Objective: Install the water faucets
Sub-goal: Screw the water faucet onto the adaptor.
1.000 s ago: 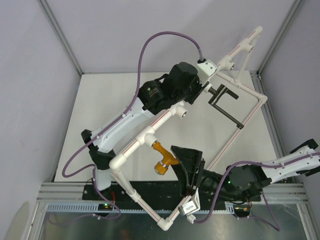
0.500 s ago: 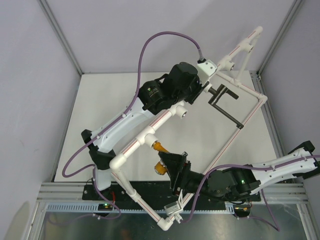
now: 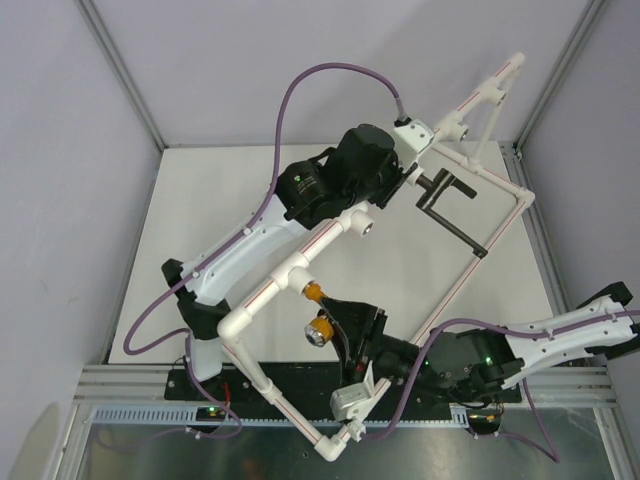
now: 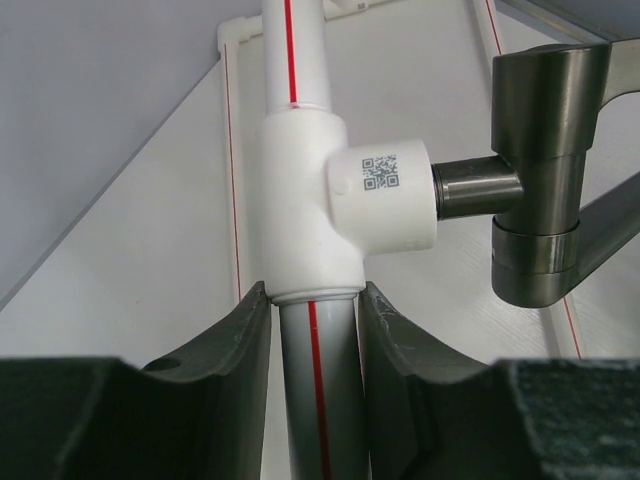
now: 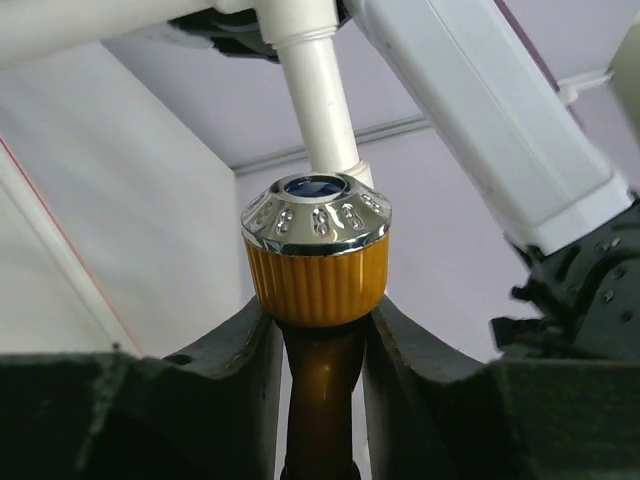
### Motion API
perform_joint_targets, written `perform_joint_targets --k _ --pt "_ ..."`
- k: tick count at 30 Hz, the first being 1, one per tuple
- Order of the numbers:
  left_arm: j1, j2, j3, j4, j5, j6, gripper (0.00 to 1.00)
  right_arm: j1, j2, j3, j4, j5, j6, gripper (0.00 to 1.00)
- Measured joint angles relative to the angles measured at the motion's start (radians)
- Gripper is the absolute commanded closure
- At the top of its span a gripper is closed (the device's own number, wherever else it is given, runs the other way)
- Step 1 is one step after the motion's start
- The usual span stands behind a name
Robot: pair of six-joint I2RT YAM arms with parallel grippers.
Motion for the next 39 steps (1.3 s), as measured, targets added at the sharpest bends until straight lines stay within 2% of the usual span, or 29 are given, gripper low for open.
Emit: perform_joint_targets --k 3,10,18,22,24,28,30,31,33,35,38,39 --pt "0.000 -0.001 0.000 -0.001 0.001 0.000 0.95 -0.004 -0.008 -0.021 0.077 -0.005 0.158 1.00" --pt "0.002 -0.002 0.000 -0.003 0.001 0.000 0.95 -0.022 -0.029 -0.136 0.438 0.042 0.707 1.00" --pt "0.006 -0.005 -0.001 -0.005 0.004 0.000 0.95 -0.031 0.000 -0.223 0.756 0.220 1.364 1.00" --pt "0.011 -0.006 -0.002 -0.005 0.009 -0.001 0.95 -0.032 0.015 -0.236 0.813 0.318 1.673 1.00" --pt "0.012 -0.006 -0.002 -0.005 0.011 -0.001 0.95 -0.037 0.015 -0.244 0.819 0.353 1.831 0.91" --pt "0.013 -0.006 -0.002 -0.005 0.012 -0.001 0.95 -0.044 0.014 -0.270 0.825 0.398 2.138 0.90" --pt "0.013 -0.006 -0.002 -0.005 0.012 -0.001 0.95 -0.047 0.015 -0.284 0.832 0.408 2.264 0.74" --pt "0.013 -0.006 -0.002 -0.005 0.012 -0.001 0.95 -0.047 0.015 -0.288 0.834 0.410 2.295 0.61" --pt "0.013 -0.006 -0.002 -0.004 0.013 -0.002 0.95 -0.048 0.015 -0.294 0.844 0.411 2.334 0.40" --pt "0.012 -0.006 -0.002 -0.003 0.016 -0.005 0.95 -0.053 0.015 -0.299 0.871 0.392 2.362 0.25" --pt "0.005 -0.003 -0.002 0.002 0.010 -0.005 0.95 -0.064 -0.006 -0.308 0.920 0.363 2.352 0.07" --pt "0.005 -0.003 -0.002 0.002 0.010 -0.005 0.95 -0.065 -0.021 -0.314 0.936 0.355 2.344 0.04"
